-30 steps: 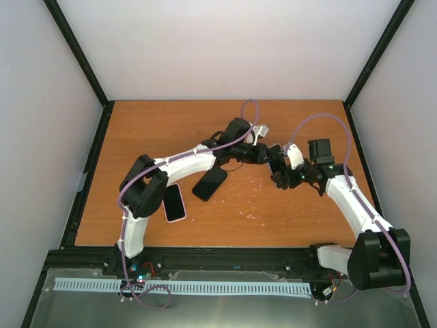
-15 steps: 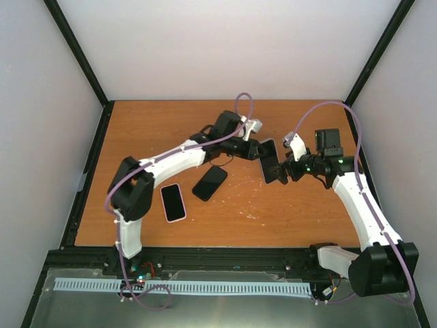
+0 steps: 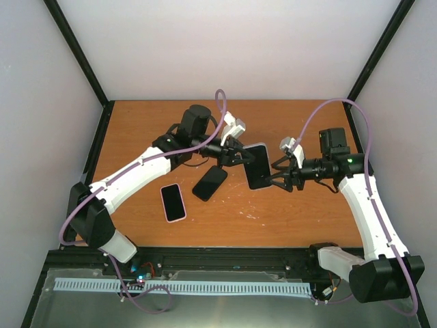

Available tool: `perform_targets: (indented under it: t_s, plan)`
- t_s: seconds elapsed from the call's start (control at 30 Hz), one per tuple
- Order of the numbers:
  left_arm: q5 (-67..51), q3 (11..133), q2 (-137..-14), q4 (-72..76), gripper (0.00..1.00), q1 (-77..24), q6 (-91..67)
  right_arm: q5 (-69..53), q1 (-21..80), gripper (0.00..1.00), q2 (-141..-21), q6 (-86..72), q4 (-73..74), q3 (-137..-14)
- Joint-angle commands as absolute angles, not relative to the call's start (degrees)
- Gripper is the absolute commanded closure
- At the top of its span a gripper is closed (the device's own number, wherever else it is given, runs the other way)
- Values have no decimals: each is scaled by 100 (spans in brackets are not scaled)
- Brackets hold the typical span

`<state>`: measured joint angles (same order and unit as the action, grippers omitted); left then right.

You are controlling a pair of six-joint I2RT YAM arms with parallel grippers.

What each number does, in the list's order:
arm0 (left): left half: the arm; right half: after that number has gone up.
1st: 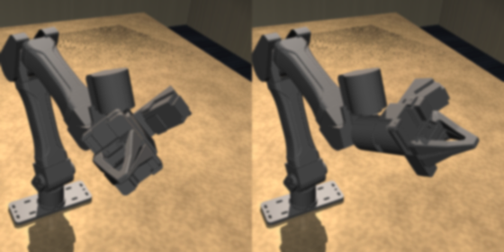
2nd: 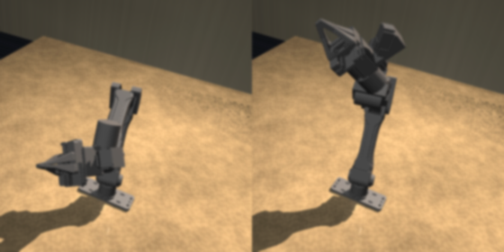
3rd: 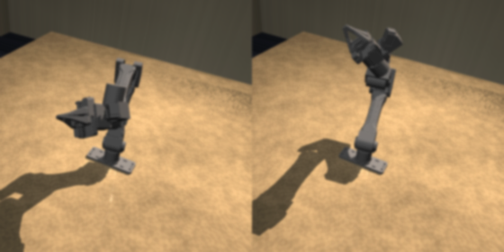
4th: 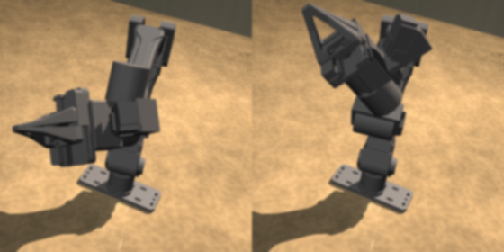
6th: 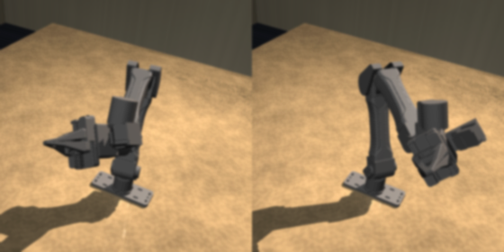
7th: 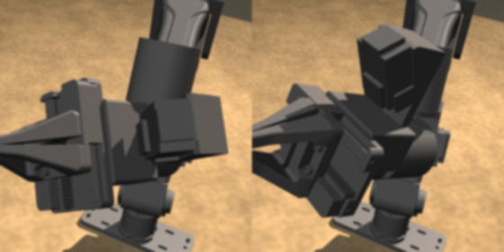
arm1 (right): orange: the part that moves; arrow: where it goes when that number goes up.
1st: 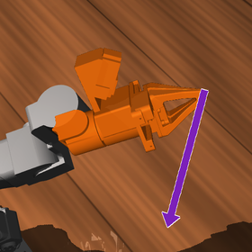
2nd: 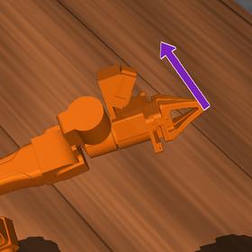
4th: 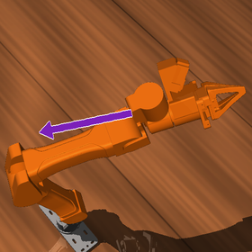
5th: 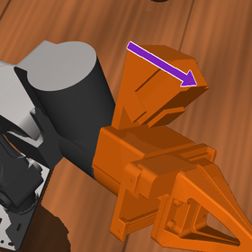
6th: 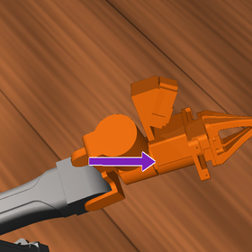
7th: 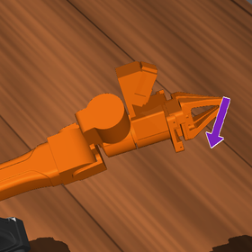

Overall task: Take the phone out of the phone case
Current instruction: Remove the phone case from the phone.

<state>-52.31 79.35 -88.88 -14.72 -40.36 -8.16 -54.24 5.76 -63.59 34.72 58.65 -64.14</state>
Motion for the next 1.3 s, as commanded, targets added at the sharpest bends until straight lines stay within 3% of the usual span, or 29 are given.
perform_targets:
  t_s: [0.0, 0.43, 0.53, 0.6, 0.67, 0.73, 1.07, 1.27]
  plan:
    - [-5971, 8010, -8704, -1432, 100, -4034, -164, -6452, 649, 36, -6427, 4115, 6509, -6519]
    - [-6314, 8250, -8943, -1414, 100, -4025, -93, -6773, 879, 88, -6442, 3942, 6385, -6526]
    - [-6292, 8203, -8947, -1288, 99, -4030, -150, -6913, 877, 92, -6408, 3649, 6147, -6468]
    - [-6269, 8198, -8960, -1257, 91, -4025, -179, -7010, 874, 97, -6401, 3444, 5958, -6402]
    - [-6256, 8215, -8969, -1257, 70, -4025, -191, -7077, 870, 97, -6405, 3236, 5795, -6357]
    - [-6209, 8196, -8968, -1234, 60, -4028, -218, -7124, 870, 97, -6407, 3165, 5722, -6363]
    - [-6279, 7999, -8939, -966, 63, -4027, -475, -7172, 861, 97, -6392, 3030, 5640, -6459]
    - [-6323, 8022, -9053, -967, 71, -4029, -600, -7210, 853, 97, -6266, 3008, 5642, -6470]
